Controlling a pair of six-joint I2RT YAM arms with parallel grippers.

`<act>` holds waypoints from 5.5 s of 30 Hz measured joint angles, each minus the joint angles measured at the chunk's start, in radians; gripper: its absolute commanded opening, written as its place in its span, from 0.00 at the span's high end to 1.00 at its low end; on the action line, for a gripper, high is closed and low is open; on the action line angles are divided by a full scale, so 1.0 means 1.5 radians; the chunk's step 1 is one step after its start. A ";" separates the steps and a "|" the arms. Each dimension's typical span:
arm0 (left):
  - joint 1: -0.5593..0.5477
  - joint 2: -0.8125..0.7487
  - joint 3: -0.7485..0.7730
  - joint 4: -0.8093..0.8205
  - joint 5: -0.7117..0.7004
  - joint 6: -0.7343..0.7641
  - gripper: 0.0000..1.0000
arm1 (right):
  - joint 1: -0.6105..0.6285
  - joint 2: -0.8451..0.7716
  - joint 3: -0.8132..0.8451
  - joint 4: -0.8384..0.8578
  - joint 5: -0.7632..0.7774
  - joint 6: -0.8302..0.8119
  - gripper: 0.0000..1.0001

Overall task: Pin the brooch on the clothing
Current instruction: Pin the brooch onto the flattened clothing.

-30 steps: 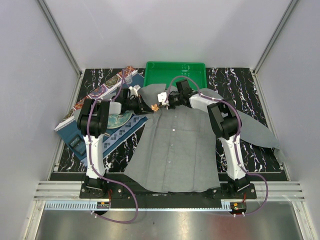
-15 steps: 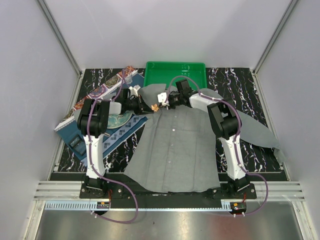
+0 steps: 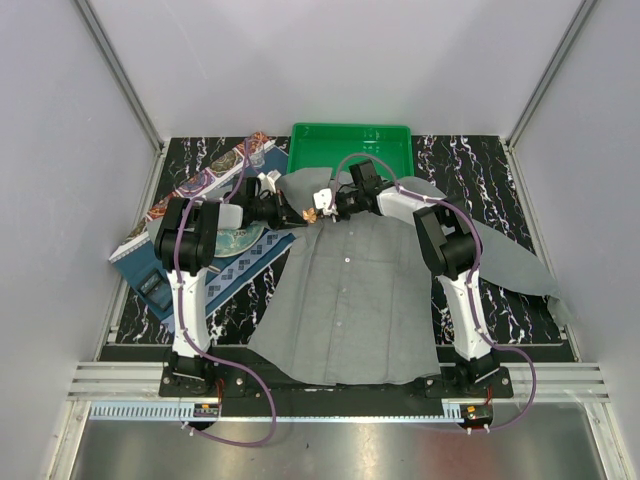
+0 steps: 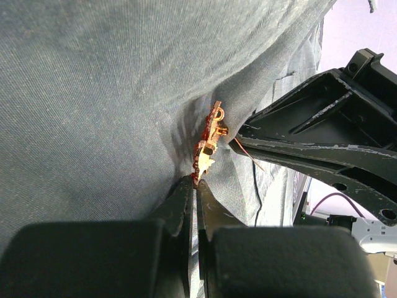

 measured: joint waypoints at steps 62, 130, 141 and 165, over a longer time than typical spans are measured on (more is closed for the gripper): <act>0.025 0.000 -0.067 0.194 0.039 -0.120 0.52 | 0.035 0.102 0.209 -0.156 0.044 0.052 1.00; -0.034 -0.113 -0.161 0.120 -0.073 -0.115 0.55 | 0.046 0.115 0.304 -0.471 0.073 -0.005 0.98; -0.050 -0.113 -0.144 0.099 -0.088 -0.101 0.57 | 0.046 0.111 0.294 -0.456 0.073 -0.007 0.97; -0.059 -0.106 -0.108 0.006 -0.126 -0.043 0.71 | 0.046 0.107 0.285 -0.447 0.073 -0.015 0.91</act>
